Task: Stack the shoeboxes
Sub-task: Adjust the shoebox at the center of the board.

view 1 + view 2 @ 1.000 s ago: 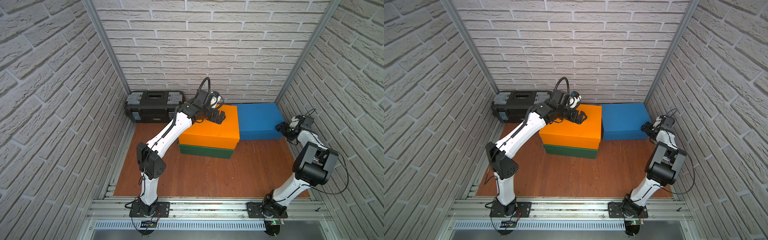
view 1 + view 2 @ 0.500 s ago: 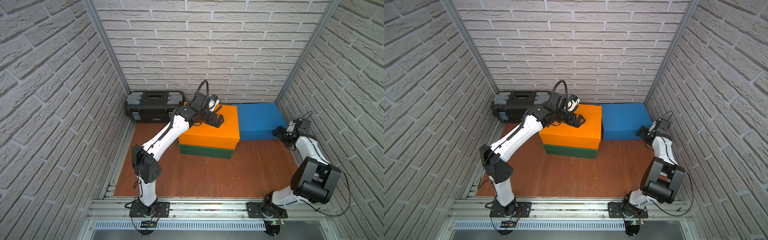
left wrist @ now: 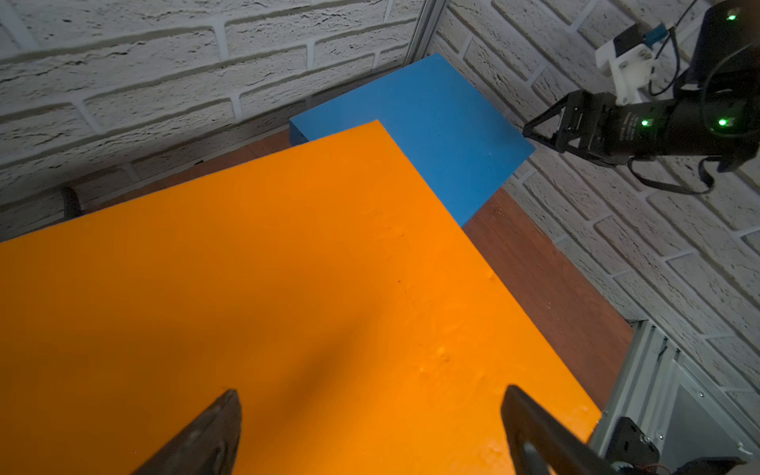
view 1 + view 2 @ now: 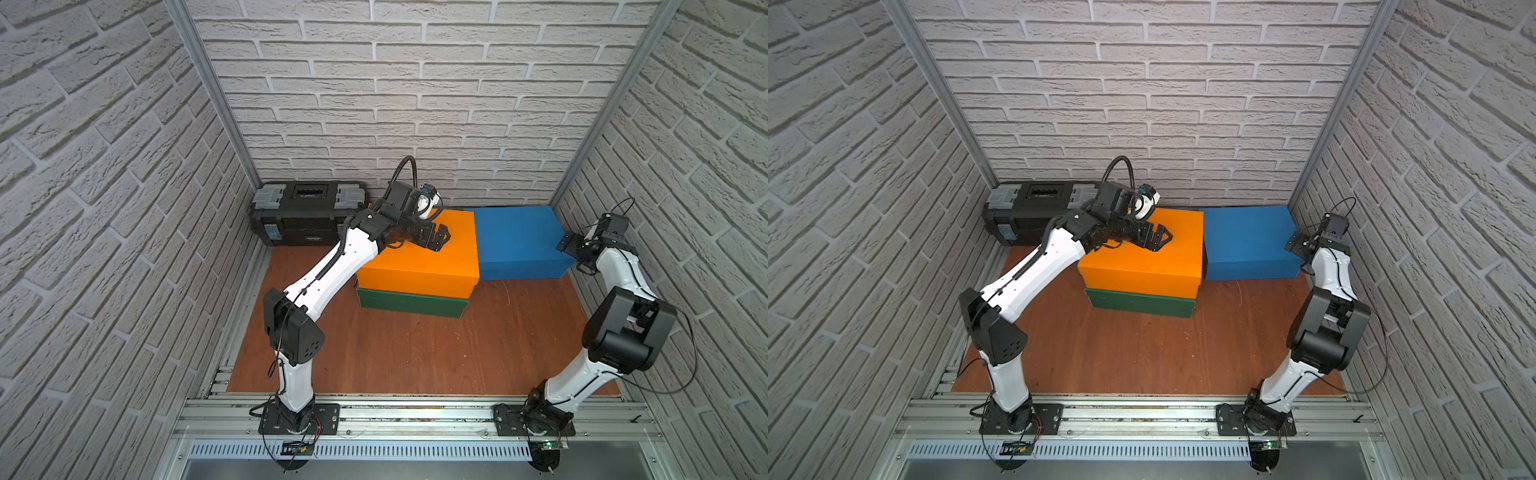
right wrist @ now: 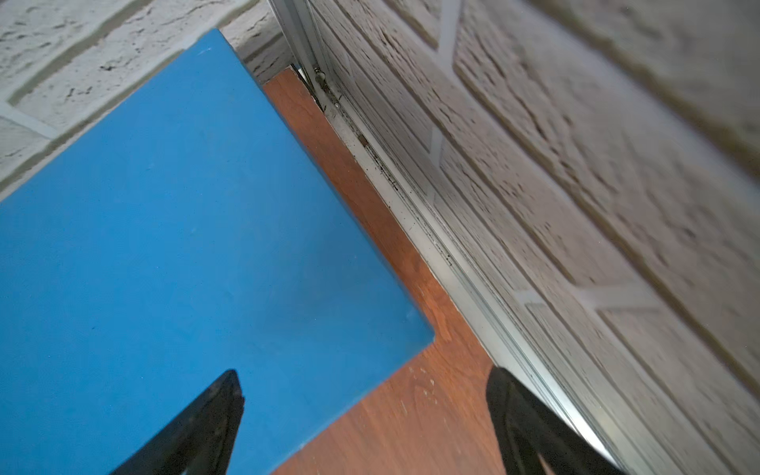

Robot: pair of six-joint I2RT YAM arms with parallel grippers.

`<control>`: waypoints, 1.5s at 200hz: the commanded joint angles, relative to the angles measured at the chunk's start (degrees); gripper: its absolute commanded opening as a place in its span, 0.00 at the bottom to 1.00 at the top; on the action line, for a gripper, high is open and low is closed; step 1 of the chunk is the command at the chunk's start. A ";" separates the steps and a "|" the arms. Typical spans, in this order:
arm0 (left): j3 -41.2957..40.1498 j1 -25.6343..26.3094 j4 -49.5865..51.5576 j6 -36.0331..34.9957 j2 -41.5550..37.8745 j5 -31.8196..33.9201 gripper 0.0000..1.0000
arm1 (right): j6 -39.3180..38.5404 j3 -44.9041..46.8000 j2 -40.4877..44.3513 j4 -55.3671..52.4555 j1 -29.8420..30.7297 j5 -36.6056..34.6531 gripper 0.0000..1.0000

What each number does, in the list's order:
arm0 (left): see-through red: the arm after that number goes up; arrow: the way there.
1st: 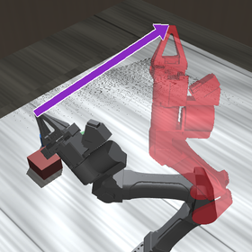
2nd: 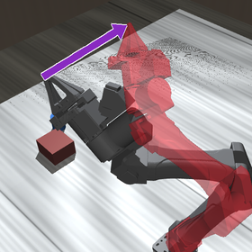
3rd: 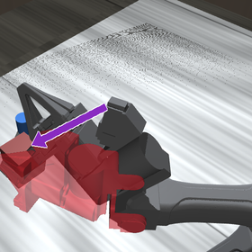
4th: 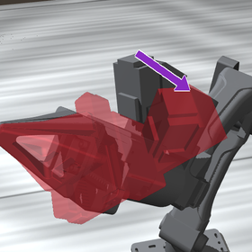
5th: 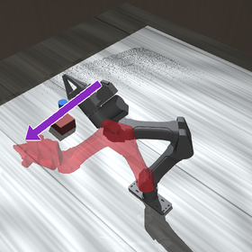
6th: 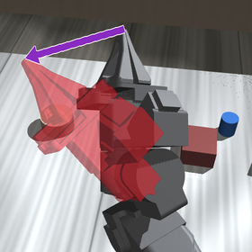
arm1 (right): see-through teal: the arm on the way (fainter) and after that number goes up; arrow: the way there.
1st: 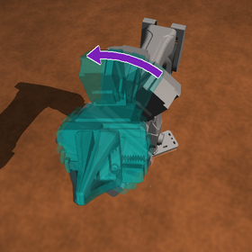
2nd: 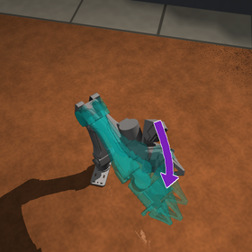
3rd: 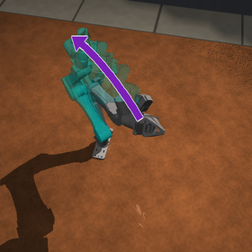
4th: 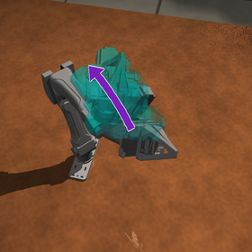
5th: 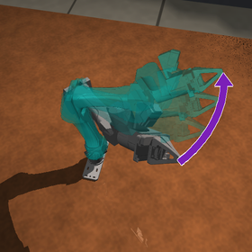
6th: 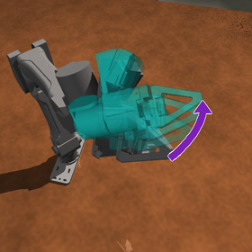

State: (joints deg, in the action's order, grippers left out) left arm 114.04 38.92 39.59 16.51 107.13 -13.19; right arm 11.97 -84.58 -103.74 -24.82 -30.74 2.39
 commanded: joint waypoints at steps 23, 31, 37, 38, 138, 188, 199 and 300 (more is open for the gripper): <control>0.89 -0.57 0.59 0.45 1.47 -0.11 0.98 | -2.27 -3.91 -2.10 4.62 0.07 0.41 0.94; 0.96 -0.59 0.66 0.61 1.75 -0.19 0.98 | -2.38 -5.10 -3.27 3.80 0.06 0.59 0.94; 0.97 -0.54 0.79 0.69 1.98 -0.17 0.98 | -2.53 -6.01 -4.20 3.18 0.07 0.63 0.94; 0.99 -0.57 0.81 0.70 2.00 -0.17 0.98 | -2.55 -6.16 -4.33 3.14 0.07 0.70 0.94; -1.80 -1.60 -0.50 1.51 1.70 -1.40 0.98 | -2.84 -4.91 -8.62 -0.79 0.07 14.40 0.79; -5.90 -2.02 -2.56 1.58 -1.22 -1.55 0.98 | 0.05 6.48 -2.14 0.44 0.06 16.42 0.65; -5.93 -2.25 -1.91 1.84 -1.13 -1.45 0.98 | 0.82 9.62 0.01 1.00 -0.01 15.79 0.63; -9.09 -3.94 -2.21 2.90 -1.38 -3.85 0.98 | 8.93 32.19 23.05 -4.96 0.17 11.39 0.53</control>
State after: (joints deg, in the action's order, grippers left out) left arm 107.15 35.24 35.75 18.72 106.34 -15.64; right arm 18.39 -56.66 -84.62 -19.09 -31.77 12.80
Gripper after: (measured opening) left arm 0.979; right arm 0.536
